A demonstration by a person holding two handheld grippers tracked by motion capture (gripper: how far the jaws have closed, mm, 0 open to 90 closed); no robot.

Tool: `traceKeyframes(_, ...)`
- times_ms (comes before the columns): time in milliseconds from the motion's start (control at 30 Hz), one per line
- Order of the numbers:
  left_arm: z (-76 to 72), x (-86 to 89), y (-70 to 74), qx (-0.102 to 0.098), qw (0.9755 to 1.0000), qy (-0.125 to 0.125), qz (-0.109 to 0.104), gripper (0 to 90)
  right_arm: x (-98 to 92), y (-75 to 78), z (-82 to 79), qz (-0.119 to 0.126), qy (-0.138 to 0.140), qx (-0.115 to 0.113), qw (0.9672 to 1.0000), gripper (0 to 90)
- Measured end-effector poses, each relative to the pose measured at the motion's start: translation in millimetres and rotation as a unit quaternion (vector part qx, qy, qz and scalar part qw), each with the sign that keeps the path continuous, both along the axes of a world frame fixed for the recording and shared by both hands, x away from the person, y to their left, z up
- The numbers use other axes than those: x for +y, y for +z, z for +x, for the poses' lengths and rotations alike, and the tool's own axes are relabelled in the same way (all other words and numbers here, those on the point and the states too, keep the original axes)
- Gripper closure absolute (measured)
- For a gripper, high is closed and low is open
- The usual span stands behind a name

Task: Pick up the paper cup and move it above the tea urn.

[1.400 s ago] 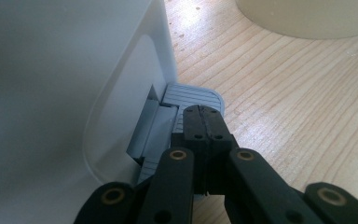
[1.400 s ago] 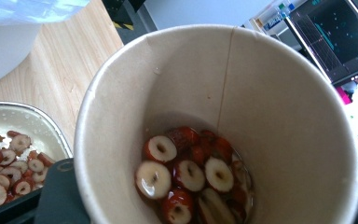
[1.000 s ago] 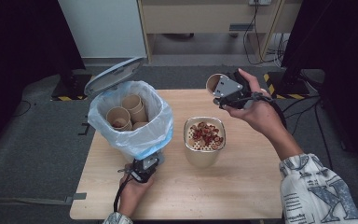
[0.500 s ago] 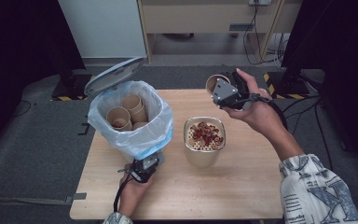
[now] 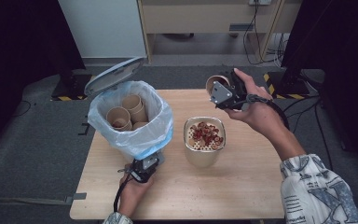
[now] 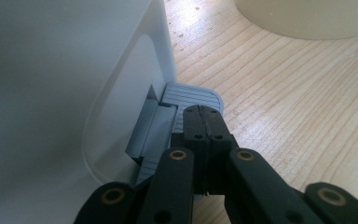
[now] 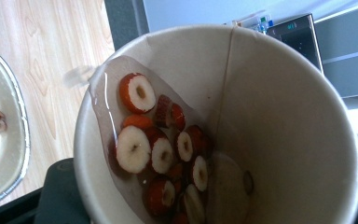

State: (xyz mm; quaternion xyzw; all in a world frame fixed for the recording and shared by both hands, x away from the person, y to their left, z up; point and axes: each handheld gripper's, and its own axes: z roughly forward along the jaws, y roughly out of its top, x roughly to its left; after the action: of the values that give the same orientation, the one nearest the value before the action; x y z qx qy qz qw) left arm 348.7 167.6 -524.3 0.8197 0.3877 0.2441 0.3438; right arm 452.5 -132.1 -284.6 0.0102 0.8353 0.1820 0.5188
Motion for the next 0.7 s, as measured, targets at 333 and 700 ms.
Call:
traceKeyframes(333,0.3,0.2,0.0,0.000,1.0000,-0.002,0.000,89.3,1.3,3.7,-1.0,0.003,0.000,-0.003,1.0000,31.8)
traceKeyframes(700,0.2,0.2,0.0,0.001,1.0000,-0.001,-0.002,89.3,4.4,9.0,-3.5,-0.025,0.006,-0.018,0.9995,31.8)
